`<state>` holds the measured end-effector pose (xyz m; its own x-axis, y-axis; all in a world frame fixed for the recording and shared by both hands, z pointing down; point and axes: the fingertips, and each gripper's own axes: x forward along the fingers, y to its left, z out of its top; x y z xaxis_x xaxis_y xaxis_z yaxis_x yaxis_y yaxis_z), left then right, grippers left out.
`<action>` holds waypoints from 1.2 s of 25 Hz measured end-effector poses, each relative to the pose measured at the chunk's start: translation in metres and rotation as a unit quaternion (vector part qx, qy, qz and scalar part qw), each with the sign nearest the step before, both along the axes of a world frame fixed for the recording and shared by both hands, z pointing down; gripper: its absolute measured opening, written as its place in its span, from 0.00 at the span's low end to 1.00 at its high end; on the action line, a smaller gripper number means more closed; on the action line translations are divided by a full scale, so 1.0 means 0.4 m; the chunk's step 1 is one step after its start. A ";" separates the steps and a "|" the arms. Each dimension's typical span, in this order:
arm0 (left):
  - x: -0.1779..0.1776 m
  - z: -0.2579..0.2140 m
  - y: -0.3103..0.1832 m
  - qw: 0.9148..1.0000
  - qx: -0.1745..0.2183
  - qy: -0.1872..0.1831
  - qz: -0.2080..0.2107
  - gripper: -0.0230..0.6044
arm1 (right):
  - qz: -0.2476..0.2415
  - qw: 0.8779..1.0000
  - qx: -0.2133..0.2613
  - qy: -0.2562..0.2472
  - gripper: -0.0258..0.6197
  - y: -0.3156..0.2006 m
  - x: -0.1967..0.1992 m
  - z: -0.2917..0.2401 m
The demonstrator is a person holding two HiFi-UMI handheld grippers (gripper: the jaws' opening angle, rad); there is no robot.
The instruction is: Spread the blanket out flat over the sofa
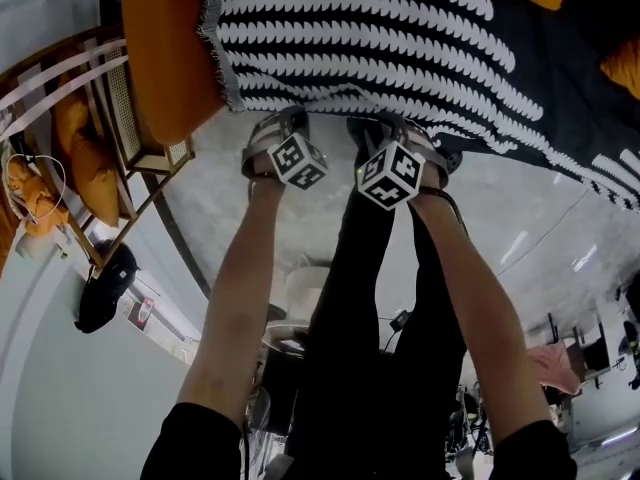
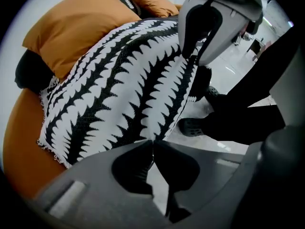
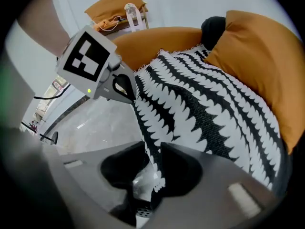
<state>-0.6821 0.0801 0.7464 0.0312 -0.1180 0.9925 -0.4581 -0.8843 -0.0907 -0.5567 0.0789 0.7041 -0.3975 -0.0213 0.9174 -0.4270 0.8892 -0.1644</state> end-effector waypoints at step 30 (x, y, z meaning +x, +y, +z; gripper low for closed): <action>-0.170 0.021 0.113 0.984 -0.139 -0.106 0.042 0.06 | -0.062 0.998 -0.005 -0.015 0.12 0.000 -0.055 0.008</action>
<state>-0.7501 0.1254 0.7547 -0.1821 0.1525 0.9714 -0.3791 -0.9224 0.0737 -0.5789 0.0787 0.7073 -0.4245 0.0391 0.9046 -0.3092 0.9327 -0.1854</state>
